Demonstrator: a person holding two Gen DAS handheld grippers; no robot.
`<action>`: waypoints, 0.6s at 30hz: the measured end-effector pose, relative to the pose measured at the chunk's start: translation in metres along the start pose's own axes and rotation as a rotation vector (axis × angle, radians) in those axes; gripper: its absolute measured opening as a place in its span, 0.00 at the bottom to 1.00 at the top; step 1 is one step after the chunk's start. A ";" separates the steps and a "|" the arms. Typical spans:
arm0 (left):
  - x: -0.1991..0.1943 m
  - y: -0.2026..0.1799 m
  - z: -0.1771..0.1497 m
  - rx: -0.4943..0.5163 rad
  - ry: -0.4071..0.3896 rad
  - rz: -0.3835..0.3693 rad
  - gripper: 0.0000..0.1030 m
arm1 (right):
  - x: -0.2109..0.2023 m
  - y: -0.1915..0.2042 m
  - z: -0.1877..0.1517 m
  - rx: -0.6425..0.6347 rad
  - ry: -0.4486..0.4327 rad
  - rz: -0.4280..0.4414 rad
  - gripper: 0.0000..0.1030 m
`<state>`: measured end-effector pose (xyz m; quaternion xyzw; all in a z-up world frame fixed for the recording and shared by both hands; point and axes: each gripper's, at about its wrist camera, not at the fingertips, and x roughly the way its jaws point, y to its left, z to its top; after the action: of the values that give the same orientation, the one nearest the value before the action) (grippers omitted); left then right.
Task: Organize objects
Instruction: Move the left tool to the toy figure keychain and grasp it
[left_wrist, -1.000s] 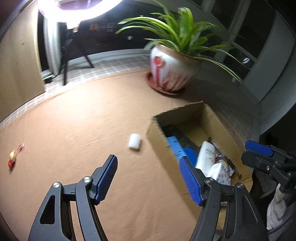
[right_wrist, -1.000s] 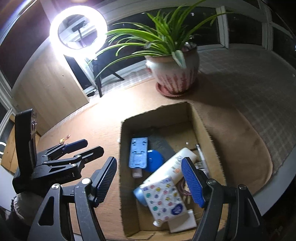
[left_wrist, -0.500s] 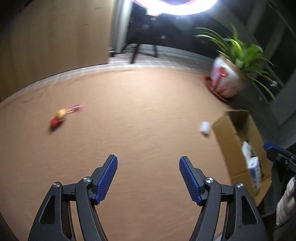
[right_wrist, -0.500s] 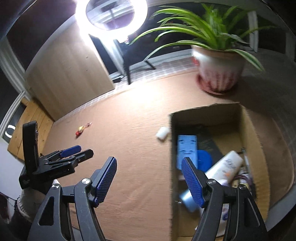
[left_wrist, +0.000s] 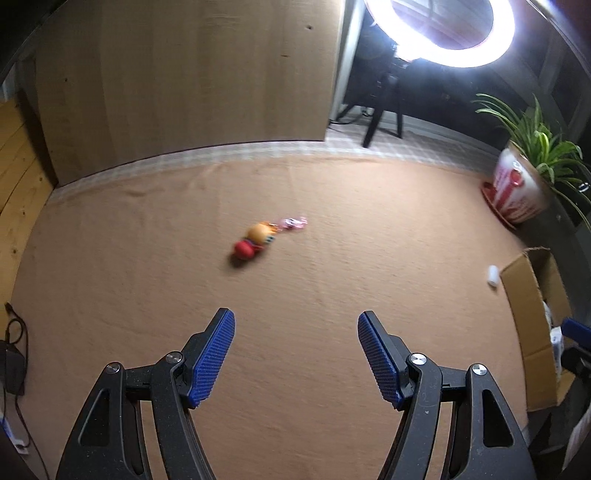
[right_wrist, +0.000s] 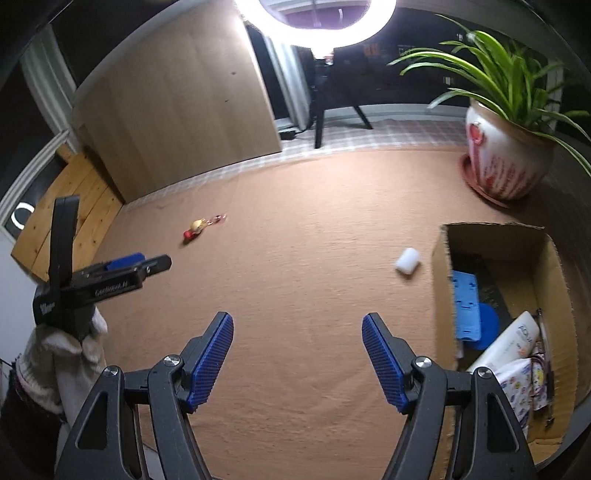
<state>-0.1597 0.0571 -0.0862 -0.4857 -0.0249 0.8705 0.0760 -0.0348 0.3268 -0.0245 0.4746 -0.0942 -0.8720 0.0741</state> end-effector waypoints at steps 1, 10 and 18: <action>0.002 0.003 0.002 -0.003 -0.003 0.002 0.70 | 0.001 0.004 -0.001 -0.001 0.002 -0.001 0.67; 0.026 0.029 0.014 -0.022 0.012 0.007 0.71 | 0.003 0.017 -0.009 0.023 0.019 -0.037 0.67; 0.056 0.040 0.031 -0.036 0.038 0.017 0.71 | 0.001 0.014 -0.013 0.063 0.021 -0.064 0.67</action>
<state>-0.2190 0.0268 -0.1218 -0.5037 -0.0349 0.8610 0.0601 -0.0237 0.3114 -0.0289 0.4887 -0.1055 -0.8654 0.0325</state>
